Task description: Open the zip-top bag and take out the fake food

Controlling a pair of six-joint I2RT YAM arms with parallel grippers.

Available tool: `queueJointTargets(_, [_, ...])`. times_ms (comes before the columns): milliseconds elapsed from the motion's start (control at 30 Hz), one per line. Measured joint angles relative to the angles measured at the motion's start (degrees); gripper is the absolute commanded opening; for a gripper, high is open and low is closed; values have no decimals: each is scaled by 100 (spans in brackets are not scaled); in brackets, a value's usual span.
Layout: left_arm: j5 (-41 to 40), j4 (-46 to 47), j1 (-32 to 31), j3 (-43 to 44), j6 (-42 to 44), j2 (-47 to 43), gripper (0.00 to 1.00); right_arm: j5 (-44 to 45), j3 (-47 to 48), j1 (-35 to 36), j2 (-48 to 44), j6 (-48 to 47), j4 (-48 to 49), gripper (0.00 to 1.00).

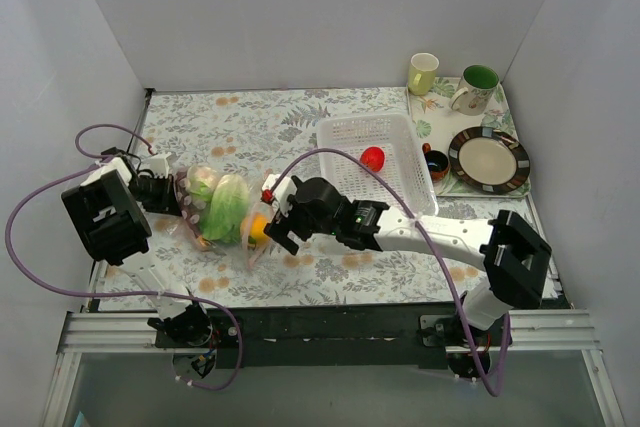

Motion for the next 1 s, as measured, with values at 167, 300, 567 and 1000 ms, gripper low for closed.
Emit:
queueJointTargets(167, [0,-7,-26,0,-2,0,0,-487,44,70,328,-166,420,98])
queueJointTargets(300, [-48,-17,-136,11,-13,-24,0,-820,44,79,678,-306,592,98])
queueJointTargets(567, [-195,15,-774,11,-118,-138,0,-1016,361,79,1261,-516,706,98])
queueJointTargets(1000, [-315,48,-968,-17,-144,-179,0,-1062,522,79,1923,-498,798,94])
